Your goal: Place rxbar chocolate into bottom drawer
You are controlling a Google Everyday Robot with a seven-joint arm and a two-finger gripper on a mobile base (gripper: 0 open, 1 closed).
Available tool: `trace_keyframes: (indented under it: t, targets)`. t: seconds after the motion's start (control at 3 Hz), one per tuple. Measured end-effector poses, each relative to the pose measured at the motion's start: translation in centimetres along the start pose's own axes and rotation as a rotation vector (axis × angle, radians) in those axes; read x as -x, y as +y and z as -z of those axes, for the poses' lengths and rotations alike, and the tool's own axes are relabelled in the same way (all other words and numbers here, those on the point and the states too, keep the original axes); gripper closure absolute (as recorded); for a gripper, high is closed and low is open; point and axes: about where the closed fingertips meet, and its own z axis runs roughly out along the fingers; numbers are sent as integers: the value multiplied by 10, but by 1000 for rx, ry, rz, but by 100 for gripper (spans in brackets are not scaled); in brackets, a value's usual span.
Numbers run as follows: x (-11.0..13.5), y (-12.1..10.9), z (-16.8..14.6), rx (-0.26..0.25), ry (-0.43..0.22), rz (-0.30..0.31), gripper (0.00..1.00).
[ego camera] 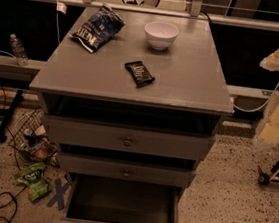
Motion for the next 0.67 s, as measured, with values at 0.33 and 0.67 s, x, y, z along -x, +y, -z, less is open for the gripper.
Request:
trace_keyframes:
  t: [0.33,0.67]
  targets:
    - [0,0,0,0,0,0,0]
    - [9,-17,-18,-36,-56,-102,0]
